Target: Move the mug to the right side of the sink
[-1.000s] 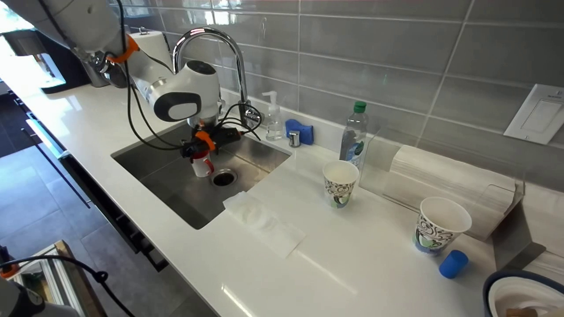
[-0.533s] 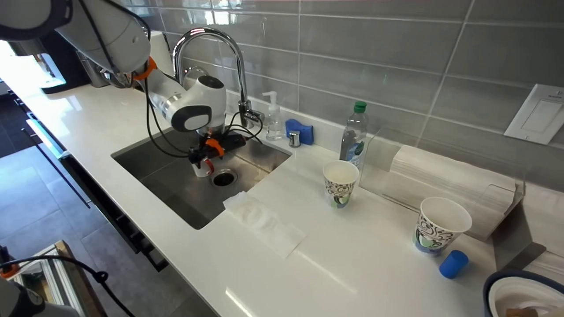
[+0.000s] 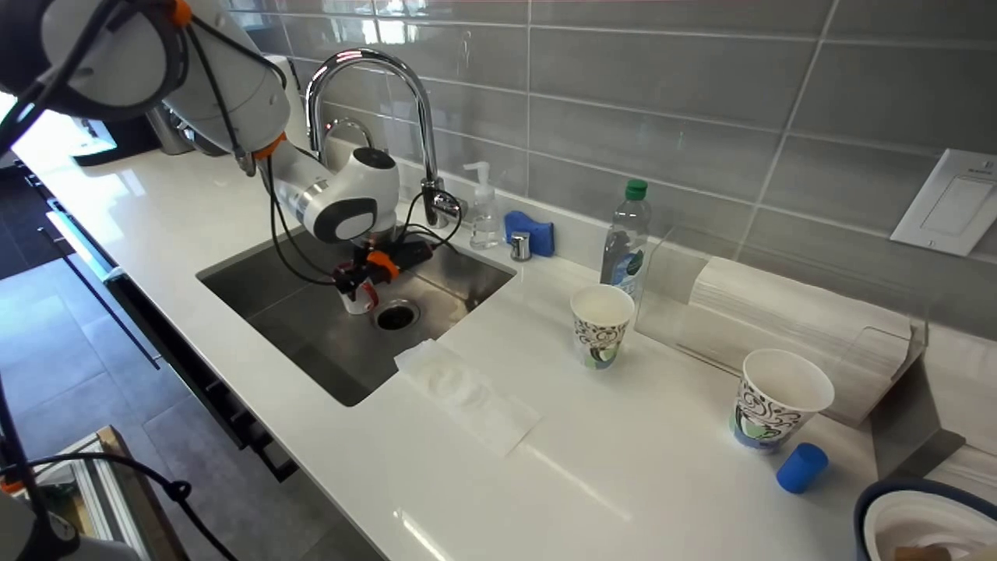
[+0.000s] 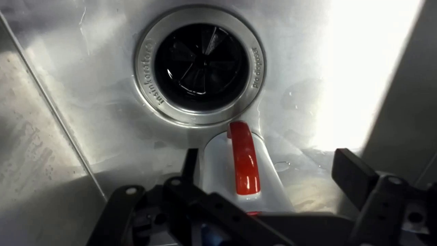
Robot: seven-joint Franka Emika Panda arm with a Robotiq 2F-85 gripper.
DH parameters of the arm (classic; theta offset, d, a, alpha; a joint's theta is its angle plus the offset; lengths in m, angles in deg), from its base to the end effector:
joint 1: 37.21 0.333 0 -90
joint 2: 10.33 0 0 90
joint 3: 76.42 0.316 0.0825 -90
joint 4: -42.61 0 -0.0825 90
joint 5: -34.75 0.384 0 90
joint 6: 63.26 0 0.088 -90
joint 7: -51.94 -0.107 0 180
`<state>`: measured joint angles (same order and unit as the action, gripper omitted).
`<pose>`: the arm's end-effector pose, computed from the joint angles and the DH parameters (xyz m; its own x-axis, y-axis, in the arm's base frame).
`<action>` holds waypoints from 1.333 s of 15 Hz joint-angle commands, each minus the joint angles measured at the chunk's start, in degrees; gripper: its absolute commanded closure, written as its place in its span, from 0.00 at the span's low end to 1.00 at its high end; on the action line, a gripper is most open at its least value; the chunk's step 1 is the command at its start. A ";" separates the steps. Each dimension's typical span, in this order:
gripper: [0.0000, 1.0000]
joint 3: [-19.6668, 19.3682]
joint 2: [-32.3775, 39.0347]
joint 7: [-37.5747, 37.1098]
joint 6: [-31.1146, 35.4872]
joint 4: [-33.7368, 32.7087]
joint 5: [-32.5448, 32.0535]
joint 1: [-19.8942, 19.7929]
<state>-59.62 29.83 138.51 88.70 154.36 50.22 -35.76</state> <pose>0.5851 0.1829 0.1293 0.0549 0.9507 0.3052 0.9977 -0.0397 -0.0557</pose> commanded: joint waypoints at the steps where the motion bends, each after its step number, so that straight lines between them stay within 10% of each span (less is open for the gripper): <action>1: 0.00 0.36 3.31 -1.79 0.55 -2.85 -4.32 -0.13; 14: 0.02 1.31 5.84 -4.26 0.05 -4.79 -9.27 -0.52; 20: 0.50 1.38 6.63 -4.45 0.82 -5.47 -10.10 -0.07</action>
<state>-58.88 34.60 135.10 88.94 150.89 42.63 -35.62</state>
